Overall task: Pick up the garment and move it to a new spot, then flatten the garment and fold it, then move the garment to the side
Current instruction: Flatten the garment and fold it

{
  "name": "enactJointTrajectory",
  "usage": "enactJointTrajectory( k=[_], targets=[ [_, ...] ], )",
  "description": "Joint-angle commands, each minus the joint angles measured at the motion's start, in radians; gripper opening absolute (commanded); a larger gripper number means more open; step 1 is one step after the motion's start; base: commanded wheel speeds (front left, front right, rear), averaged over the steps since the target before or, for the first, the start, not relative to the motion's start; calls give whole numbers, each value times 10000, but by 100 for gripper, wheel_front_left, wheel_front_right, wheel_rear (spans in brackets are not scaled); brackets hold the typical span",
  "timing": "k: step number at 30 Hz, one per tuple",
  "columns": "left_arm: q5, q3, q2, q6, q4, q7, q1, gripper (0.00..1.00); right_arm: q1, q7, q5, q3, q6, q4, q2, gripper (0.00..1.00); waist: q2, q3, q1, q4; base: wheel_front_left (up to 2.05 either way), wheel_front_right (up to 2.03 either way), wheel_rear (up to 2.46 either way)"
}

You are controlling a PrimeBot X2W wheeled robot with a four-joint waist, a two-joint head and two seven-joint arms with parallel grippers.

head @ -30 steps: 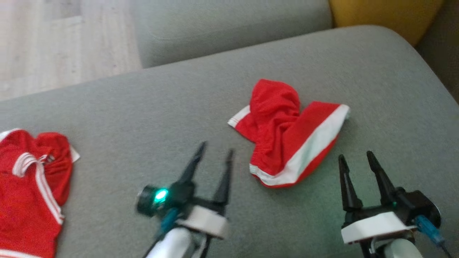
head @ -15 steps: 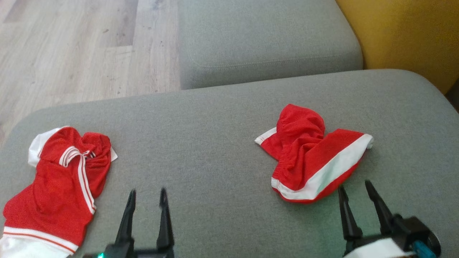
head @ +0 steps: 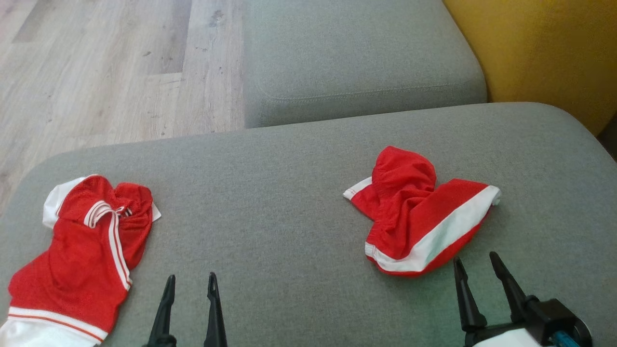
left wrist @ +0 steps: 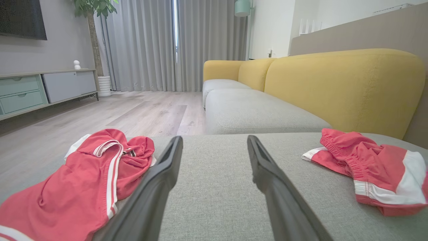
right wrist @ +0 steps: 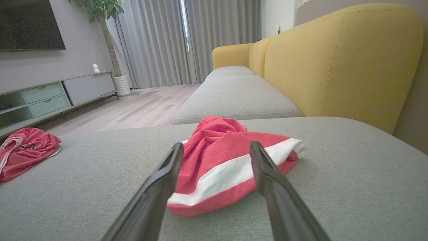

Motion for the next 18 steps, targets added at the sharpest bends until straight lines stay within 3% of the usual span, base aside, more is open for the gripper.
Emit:
enactJointTrajectory(
  k=[1,18],
  targets=[
    [54,370,-86,-3,-281,-95,-406,100,-309,-109,-89,241,71,-319,-88,100,-1,-3,0,3,0,0,0],
    [-147,129,-90,100,-180,-95,-408,100,-341,-109,-105,288,71,-294,-71,100,-1,-37,0,-48,0,0,0]
  ],
)
